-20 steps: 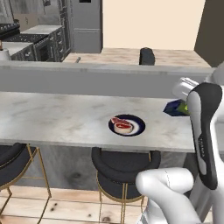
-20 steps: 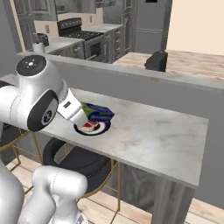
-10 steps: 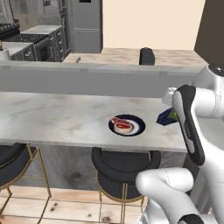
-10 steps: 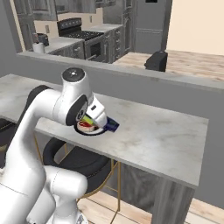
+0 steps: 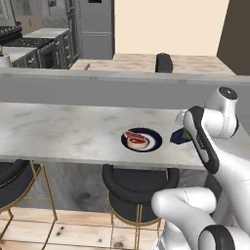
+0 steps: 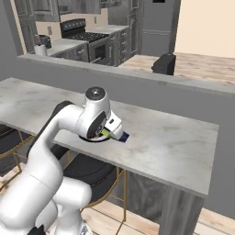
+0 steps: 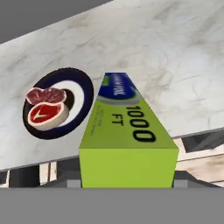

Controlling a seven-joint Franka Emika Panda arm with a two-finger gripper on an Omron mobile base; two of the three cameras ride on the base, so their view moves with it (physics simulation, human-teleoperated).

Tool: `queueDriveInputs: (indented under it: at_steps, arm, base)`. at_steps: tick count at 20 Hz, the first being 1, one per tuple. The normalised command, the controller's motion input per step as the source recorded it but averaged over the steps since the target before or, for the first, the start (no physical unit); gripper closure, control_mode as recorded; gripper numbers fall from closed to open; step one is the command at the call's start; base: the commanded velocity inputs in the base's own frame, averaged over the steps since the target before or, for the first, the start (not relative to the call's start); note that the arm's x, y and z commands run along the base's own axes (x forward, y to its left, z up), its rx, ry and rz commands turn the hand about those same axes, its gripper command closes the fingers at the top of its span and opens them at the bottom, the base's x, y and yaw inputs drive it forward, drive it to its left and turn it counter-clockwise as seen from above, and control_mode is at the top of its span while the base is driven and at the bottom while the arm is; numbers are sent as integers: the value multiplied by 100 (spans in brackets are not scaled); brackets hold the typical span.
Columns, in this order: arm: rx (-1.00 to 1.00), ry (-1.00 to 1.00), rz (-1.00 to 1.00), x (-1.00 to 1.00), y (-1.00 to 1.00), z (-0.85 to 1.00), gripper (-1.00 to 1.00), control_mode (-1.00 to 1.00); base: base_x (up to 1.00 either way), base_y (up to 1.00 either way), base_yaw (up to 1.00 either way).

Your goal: Retrieve the tupperware and aluminum foil from the cabinet and place them on the dining counter near the plate with steaks to prepare for storing leftovers.

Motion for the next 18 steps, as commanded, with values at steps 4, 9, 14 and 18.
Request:
queueDriveInputs:
  at_steps: [4,9,14,18]
  arm:
    - [-4,0,1,44,-9,-74,100,-100]
    - [-3,-1,0,45,-14,-71,100,-100]
    - [-4,-4,0,37,-10,-80,100,-100]
    - [-6,-39,0,4,0,-95,100,-100]
  base:
    - [0,0,0]
    - [0,0,0]
    - [0,0,0]
    - [0,0,0]
